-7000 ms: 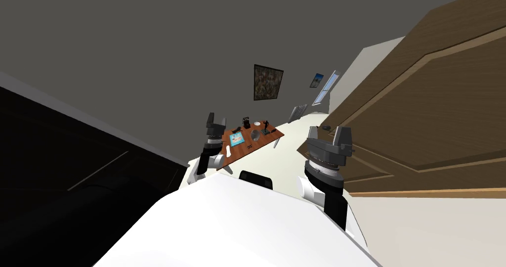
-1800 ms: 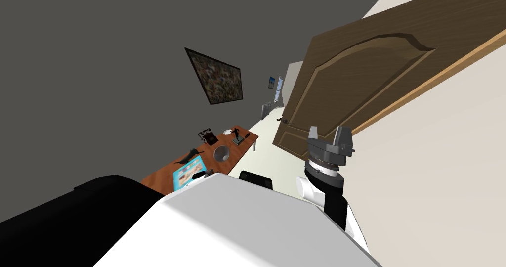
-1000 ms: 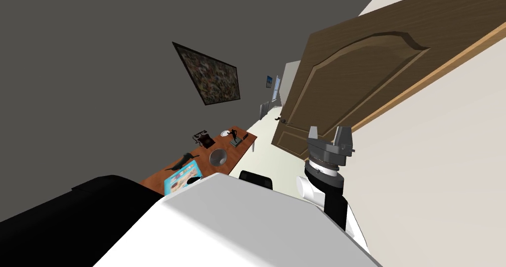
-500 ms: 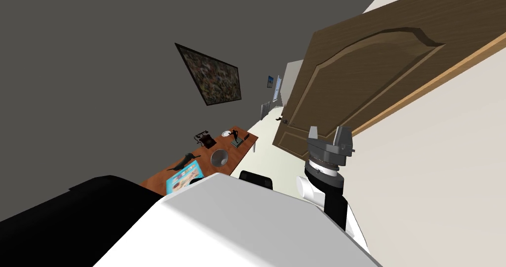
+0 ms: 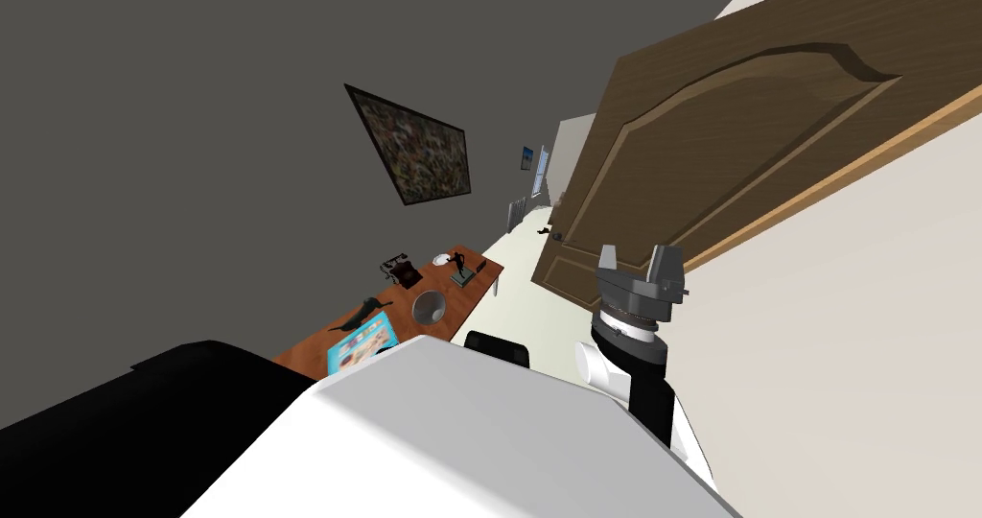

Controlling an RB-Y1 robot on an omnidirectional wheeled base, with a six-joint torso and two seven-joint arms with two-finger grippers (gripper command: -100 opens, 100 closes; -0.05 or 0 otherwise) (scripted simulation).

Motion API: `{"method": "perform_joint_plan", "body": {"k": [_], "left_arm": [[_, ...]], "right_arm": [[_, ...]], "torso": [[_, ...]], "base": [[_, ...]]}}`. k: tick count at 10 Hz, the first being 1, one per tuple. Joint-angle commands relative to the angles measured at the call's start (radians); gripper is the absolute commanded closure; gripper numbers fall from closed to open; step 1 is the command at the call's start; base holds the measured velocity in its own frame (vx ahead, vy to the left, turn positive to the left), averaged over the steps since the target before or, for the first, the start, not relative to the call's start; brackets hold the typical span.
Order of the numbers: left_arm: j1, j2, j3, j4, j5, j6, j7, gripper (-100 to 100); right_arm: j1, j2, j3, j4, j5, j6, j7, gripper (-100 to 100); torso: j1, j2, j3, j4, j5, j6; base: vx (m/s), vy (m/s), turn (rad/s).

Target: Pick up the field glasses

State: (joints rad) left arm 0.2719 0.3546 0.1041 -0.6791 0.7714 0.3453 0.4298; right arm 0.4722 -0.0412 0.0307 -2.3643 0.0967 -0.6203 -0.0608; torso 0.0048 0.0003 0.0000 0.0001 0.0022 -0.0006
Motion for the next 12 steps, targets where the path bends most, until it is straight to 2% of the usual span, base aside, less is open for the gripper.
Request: {"method": "perform_joint_plan", "body": {"k": [1,4,5,6,8,10,11,12], "left_arm": [[0.000,0.000,0.000,0.000,0.000,0.000,0.000,100],[0.000,0.000,0.000,0.000,0.000,0.001,-0.001,100],[0.000,0.000,0.000,0.000,0.000,0.000,0.000,0],[0.008,0.029,-0.004,-0.017,0.026,0.018,0.000,100],[0.008,0.029,-0.004,-0.017,0.026,0.018,0.000,100],[0.030,0.068,-0.009,-0.058,0.056,0.052,0.009,100],[0.030,0.068,-0.009,-0.058,0.056,0.052,0.009,100],[0.041,0.087,-0.011,-0.078,0.072,0.070,0.014,100]], "right_arm": [[0.000,0.000,0.000,0.000,0.000,0.000,0.000,0],[0.000,0.000,0.000,0.000,0.000,0.000,0.000,0],[0.000,0.000,0.000,0.000,0.000,0.000,0.000,0],[0.000,0.000,0.000,0.000,0.000,0.000,0.000,0],[0.000,0.000,0.000,0.000,0.000,0.000,0.000,0],[0.000,0.000,0.000,0.000,0.000,0.000,0.000,0],[0.000,0.000,0.000,0.000,0.000,0.000,0.000,0],[0.000,0.000,0.000,0.000,0.000,0.000,0.000,0]], "torso": [[0.000,0.000,0.000,0.000,0.000,0.000],[0.002,0.000,0.000,0.000,0.001,0.000],[0.002,0.000,0.000,0.000,0.001,0.000],[0.002,0.000,0.000,0.000,0.001,0.000],[-0.002,0.001,0.001,0.000,0.001,0.000],[0.000,0.000,0.000,0.000,0.000,0.000],[-0.002,0.001,0.001,0.000,0.000,0.000],[-0.002,0.001,0.001,0.000,0.000,0.000]], "base": [[0.000,0.000,0.000],[0.000,0.000,0.000],[0.000,0.000,0.000],[-0.020,-0.047,-0.056],[-0.014,-0.048,-0.016],[-0.014,-0.052,-0.038],[-0.017,-0.057,-0.021],[-0.014,-0.061,-0.039]]}}
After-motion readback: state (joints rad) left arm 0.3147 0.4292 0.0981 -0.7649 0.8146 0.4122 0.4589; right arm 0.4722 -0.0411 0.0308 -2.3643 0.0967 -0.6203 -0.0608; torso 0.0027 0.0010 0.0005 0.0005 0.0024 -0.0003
